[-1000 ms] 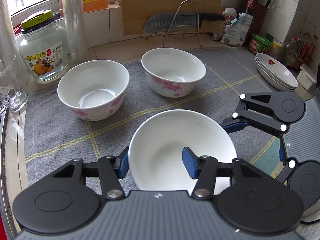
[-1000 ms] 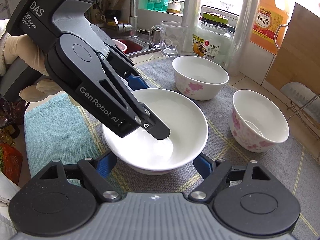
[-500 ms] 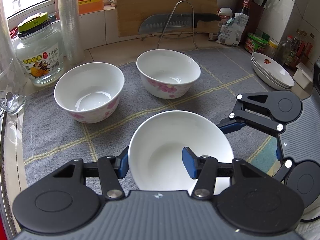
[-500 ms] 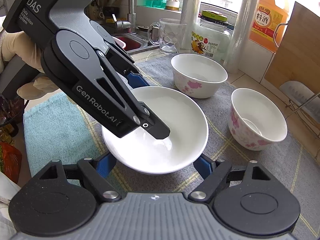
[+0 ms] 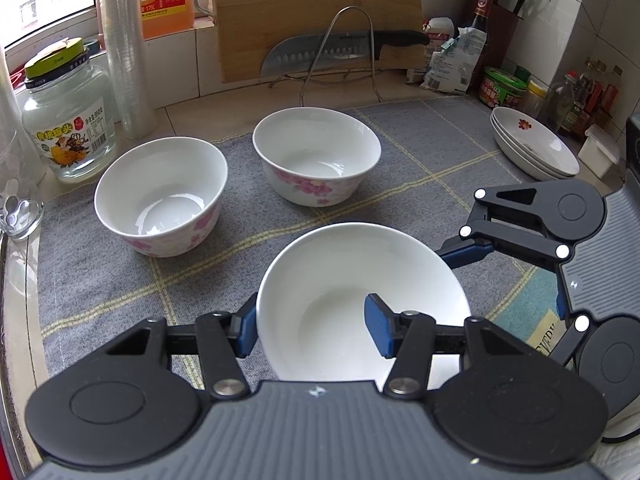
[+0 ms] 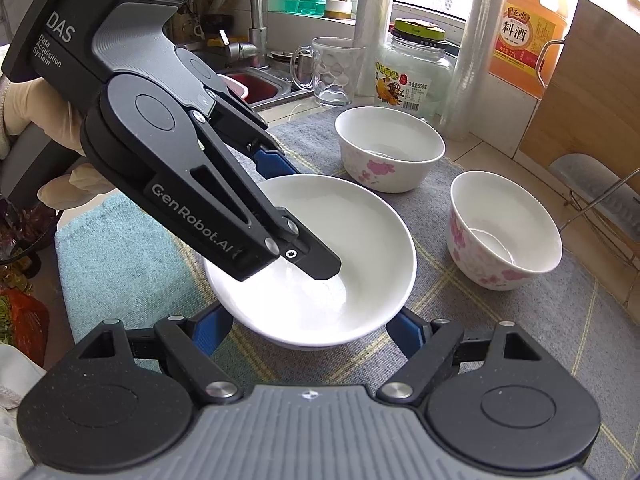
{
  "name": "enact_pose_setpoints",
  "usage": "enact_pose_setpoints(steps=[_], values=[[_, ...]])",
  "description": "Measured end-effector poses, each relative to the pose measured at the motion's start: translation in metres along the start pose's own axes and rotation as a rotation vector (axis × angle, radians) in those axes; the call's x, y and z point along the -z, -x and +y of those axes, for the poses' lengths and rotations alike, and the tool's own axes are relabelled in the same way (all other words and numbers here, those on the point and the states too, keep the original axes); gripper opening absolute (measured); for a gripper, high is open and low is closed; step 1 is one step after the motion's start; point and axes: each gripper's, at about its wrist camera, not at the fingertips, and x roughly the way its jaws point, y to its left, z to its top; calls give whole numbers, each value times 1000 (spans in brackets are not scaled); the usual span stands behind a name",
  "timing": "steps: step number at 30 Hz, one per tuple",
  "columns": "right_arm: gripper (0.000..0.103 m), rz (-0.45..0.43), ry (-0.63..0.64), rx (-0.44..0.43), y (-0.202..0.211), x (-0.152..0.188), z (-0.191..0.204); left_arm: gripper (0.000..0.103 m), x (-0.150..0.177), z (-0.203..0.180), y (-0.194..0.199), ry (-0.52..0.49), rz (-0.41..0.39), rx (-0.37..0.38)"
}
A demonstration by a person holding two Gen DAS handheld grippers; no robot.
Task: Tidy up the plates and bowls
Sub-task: 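Lift the gripped bowl with the right gripper and carry it toward another bowl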
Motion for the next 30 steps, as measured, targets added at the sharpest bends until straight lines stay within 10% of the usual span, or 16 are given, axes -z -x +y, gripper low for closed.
enact_pose_setpoints(steps=[30], values=[[87, 47, -195, 163, 72, 72, -65, 53, -57, -101, -59, -181, -3, 179]])
